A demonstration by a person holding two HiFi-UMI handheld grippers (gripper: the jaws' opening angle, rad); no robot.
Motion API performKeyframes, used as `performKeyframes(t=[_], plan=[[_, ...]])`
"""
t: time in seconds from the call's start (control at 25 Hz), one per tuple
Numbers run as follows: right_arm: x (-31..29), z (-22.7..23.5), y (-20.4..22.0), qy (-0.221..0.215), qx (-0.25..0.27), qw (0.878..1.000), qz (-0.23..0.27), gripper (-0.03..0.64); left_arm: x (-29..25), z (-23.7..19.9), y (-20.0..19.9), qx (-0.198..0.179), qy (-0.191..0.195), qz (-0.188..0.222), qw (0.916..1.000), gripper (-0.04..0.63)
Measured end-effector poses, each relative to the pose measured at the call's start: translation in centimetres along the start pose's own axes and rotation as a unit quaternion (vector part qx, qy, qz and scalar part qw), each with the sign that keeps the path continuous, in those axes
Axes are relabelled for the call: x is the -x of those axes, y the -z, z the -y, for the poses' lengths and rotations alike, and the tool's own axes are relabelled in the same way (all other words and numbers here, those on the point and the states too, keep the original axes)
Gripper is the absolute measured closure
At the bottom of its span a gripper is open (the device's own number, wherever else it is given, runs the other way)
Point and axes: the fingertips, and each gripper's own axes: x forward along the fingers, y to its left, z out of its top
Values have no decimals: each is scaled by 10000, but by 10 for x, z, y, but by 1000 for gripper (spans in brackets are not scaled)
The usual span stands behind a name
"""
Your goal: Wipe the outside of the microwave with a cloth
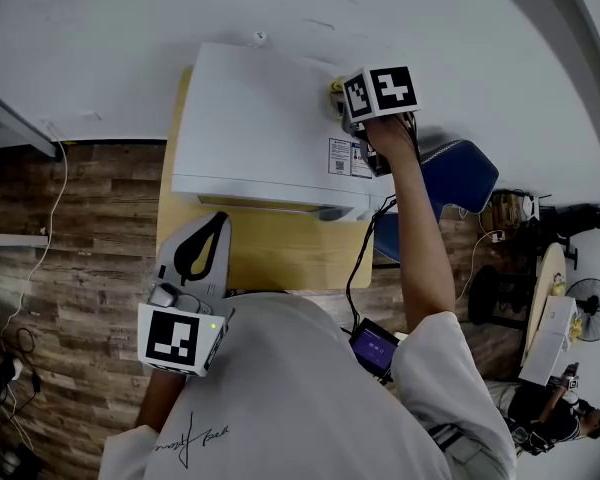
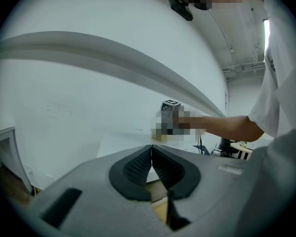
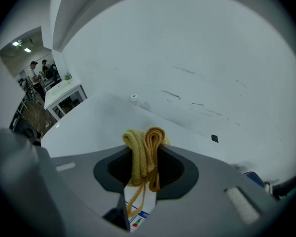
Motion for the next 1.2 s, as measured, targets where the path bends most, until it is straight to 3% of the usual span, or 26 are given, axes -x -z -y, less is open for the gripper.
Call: performKeyframes(t=[0.6,1.2], plan=[[-16,-78,-37,-623,216,9976,228,500,14,-6,2,9,-38,-10,10000,603],[-38,-163,-79,-1050,797,9907,343,500,30,-24,0,139,-209,57,9997,603]])
